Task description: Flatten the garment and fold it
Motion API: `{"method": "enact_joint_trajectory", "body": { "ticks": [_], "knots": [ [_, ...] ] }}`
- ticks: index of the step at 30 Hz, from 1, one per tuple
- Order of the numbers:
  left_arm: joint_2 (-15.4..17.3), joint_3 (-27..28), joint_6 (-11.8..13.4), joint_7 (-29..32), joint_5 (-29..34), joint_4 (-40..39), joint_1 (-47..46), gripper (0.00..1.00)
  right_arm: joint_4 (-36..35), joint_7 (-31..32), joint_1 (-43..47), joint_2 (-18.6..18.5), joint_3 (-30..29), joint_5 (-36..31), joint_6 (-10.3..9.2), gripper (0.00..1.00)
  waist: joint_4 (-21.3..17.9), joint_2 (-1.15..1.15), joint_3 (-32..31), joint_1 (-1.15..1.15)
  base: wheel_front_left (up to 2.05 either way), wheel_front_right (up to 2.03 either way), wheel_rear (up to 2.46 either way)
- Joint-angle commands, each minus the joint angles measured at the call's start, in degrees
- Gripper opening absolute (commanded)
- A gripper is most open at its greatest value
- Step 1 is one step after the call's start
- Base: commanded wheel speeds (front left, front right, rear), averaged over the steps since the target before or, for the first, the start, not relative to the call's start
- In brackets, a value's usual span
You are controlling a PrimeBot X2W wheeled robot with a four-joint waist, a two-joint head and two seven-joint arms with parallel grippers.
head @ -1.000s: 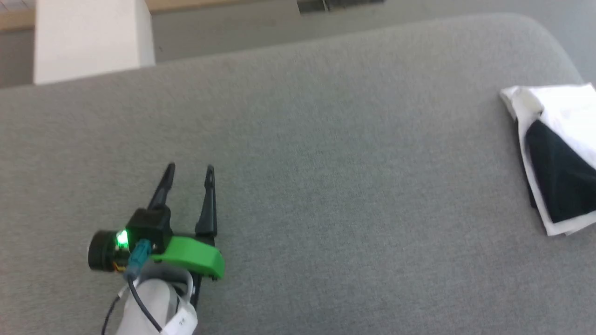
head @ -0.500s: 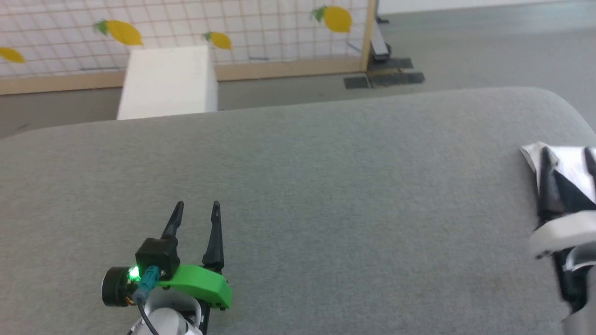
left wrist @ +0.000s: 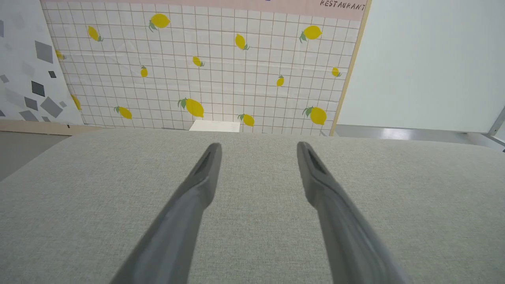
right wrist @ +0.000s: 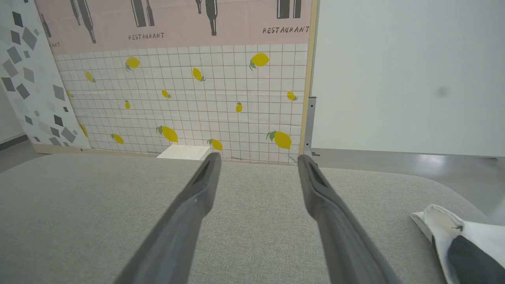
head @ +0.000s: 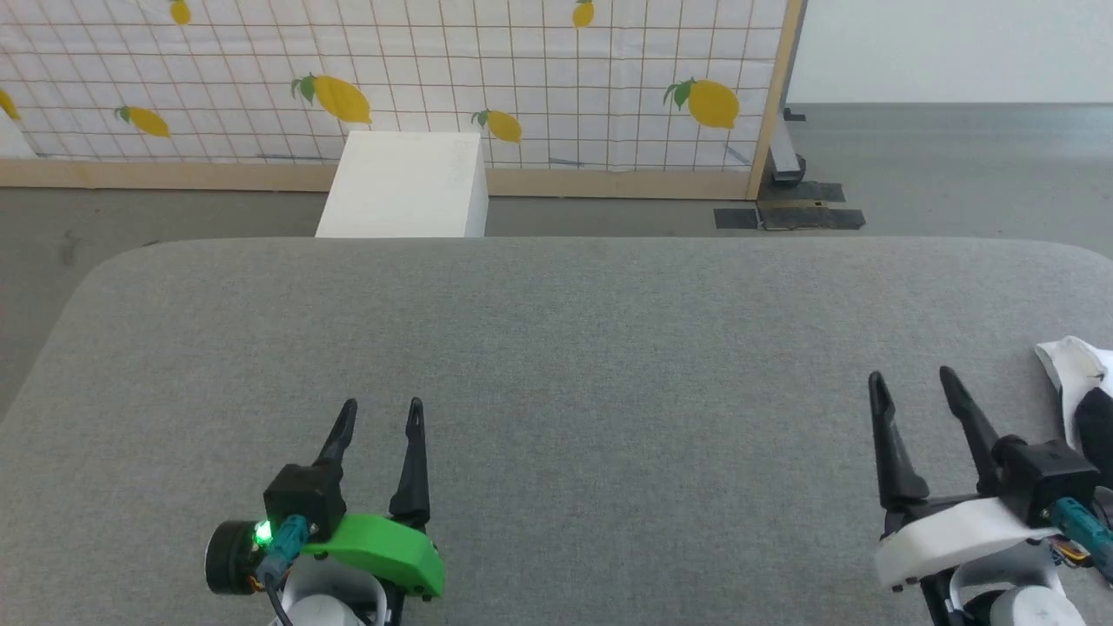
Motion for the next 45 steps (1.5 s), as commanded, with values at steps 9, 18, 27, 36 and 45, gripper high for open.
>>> {"method": "enact_joint_trajectory", "body": {
  "ticks": [9, 18, 27, 36, 45],
  "knots": [
    [-0.5, 0.0, 1.8, -0.3, -1.0, 0.1, 1.8, 1.0, -0.8, -0.1, 3.0, 0.4, 1.2, 0.4, -0.1, 1.0, 0.7, 0.0, -0.4, 0.0, 0.0, 0.0, 0.0],
    [-0.5, 0.4, 2.4, -0.3, -2.0, 0.0, 2.3, 1.0, -0.5, -0.1, 3.5, 0.4, 1.4, 1.5, -0.1, 1.0, 0.4, 0.0, -0.5, 0.0, 0.0, 0.0, 0.0],
    [-0.3, 0.4, 2.0, 0.5, -1.4, -0.4, 1.8, 0.0, -0.5, 0.2, 2.8, 0.3, 1.5, 0.7, 0.01, 0.0, 0.3, 0.0, -0.5, 0.0, 0.0, 0.0, 0.0],
    [-0.3, 1.0, 1.8, 1.5, -0.6, -1.3, 2.0, 0.0, -0.7, 0.8, 2.6, 0.3, 1.7, 0.3, 0.0, 0.0, 0.3, 0.0, -0.3, 0.0, 0.0, 0.0, 0.0],
    [-0.3, 1.5, 1.6, 2.6, 0.3, -2.2, 2.2, 0.0, -0.9, 1.3, 2.4, 0.3, 1.9, -0.1, -0.01, 0.0, 0.2, 0.0, -0.2, 0.0, 0.0, 0.0, 0.0]
  ]
}}
